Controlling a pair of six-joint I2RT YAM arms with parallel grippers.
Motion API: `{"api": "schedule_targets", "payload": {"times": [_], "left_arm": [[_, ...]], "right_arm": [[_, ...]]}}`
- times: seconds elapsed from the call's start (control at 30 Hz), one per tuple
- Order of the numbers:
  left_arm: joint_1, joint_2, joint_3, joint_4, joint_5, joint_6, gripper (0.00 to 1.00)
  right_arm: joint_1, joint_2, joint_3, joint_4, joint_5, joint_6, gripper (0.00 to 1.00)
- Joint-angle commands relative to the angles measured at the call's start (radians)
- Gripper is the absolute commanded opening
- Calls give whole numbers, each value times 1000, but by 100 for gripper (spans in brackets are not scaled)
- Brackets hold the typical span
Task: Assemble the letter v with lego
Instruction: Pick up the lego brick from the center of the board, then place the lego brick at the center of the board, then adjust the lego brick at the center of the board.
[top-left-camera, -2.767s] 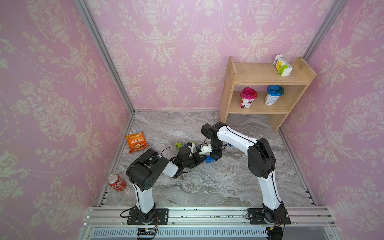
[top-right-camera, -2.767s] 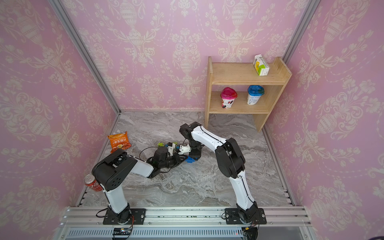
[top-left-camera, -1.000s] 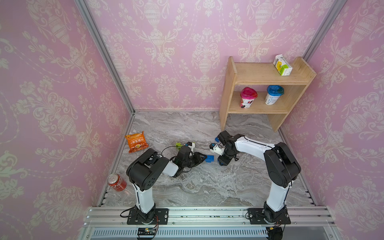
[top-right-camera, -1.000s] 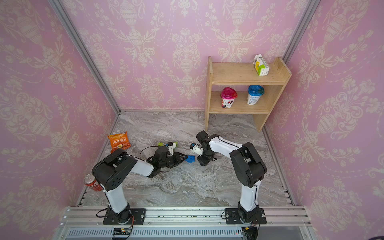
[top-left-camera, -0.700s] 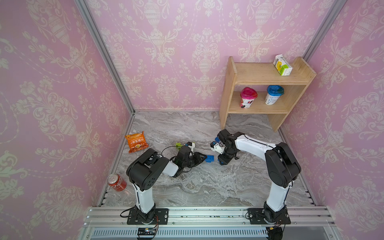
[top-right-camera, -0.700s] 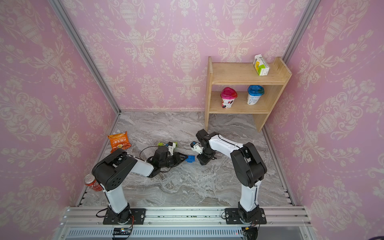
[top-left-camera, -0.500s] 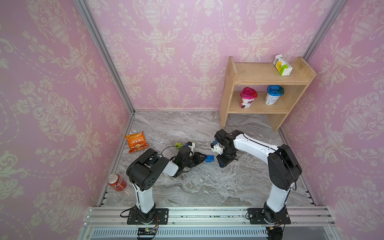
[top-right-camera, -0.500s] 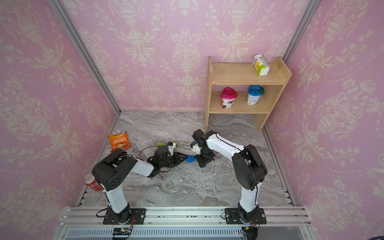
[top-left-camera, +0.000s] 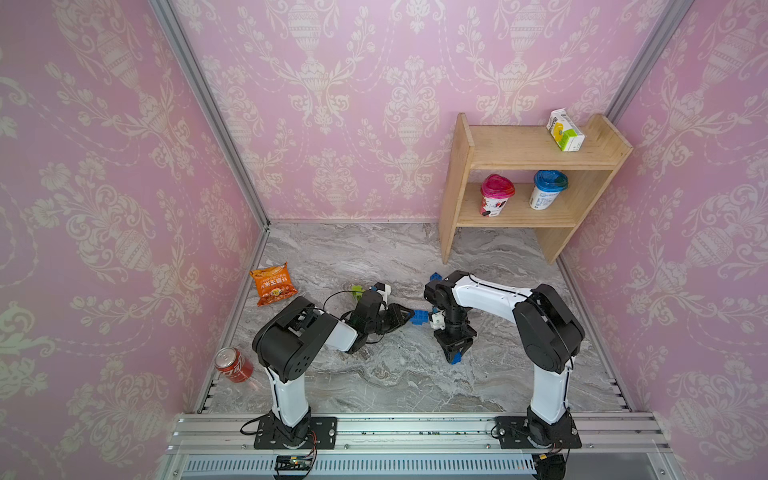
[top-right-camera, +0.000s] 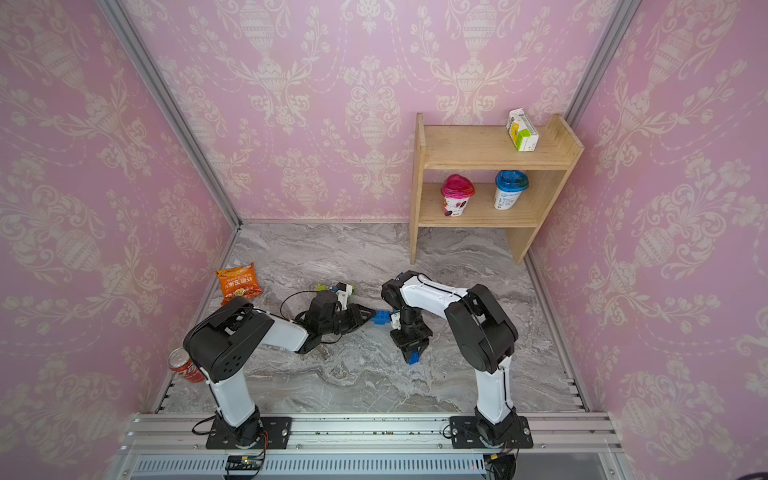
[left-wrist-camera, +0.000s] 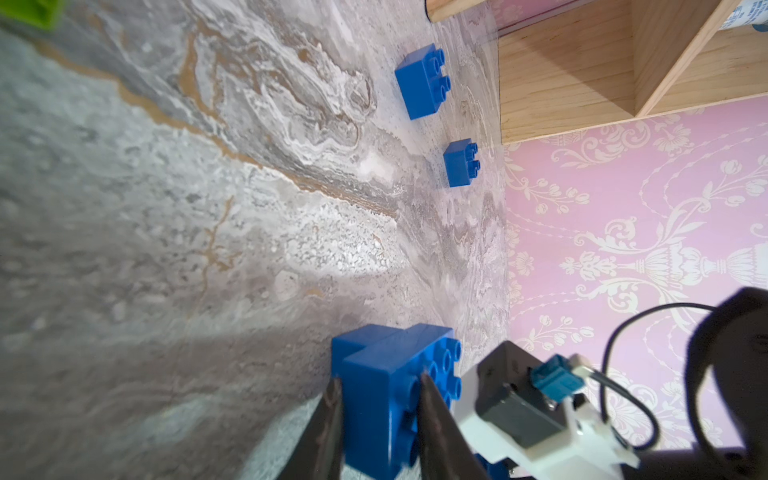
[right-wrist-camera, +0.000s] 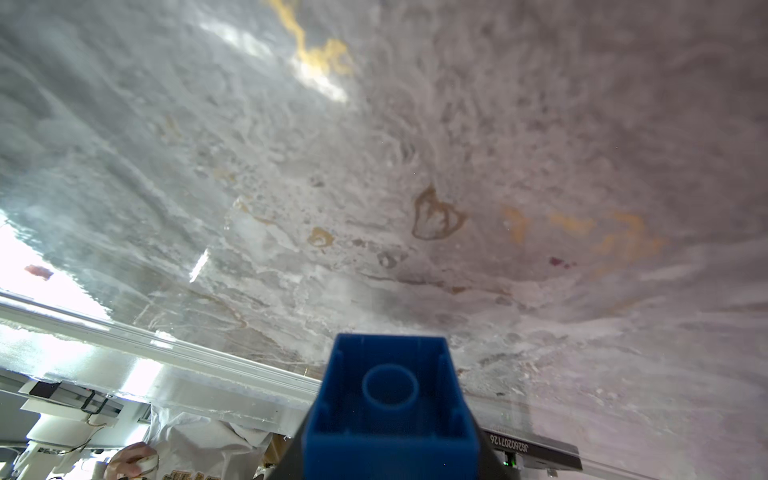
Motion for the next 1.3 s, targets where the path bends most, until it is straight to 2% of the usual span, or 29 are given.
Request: {"api": "schedule_targets", "payload": {"times": [0.0, 0.13, 0.17, 0.23, 0.3, 0.37, 0.43, 0.5, 0.57, 0.7, 0.8, 1.27], "left_arm": [[4, 13, 3, -82, -2, 30, 29], [3, 8, -2, -83, -3, 29, 29], [4, 7, -1, -85, -2, 30, 29], [3, 7, 1, -87, -2, 32, 29], [4, 5, 4, -89, 0, 33, 29], [4, 6, 5, -89, 1, 35, 29], [3, 6, 5, -90, 1, 34, 29], [4, 6, 7, -91, -2, 36, 29], [4, 8, 8, -89, -2, 35, 29], [4, 11, 10, -88, -2, 34, 29], [3, 9, 10, -89, -4, 34, 29], [4, 12, 9, -89, -5, 34, 29]], "right_arm": [[-8, 10, 3, 22, -4, 27, 33], [-8, -54, -1, 44, 21, 44, 72], [-9, -77, -8, 48, 31, 51, 78], [-10, -136, -28, 58, 52, 67, 86], [-10, -196, -58, 63, 89, 86, 87], [-8, -254, -91, 69, 120, 106, 80], [2, -307, -118, 88, 145, 130, 64], [20, -333, -156, 111, 168, 155, 41], [35, -339, -165, 130, 176, 168, 24], [42, -312, -159, 163, 168, 173, 7], [51, -289, -141, 181, 162, 170, 0], [60, -212, -78, 204, 144, 162, 0]]}}
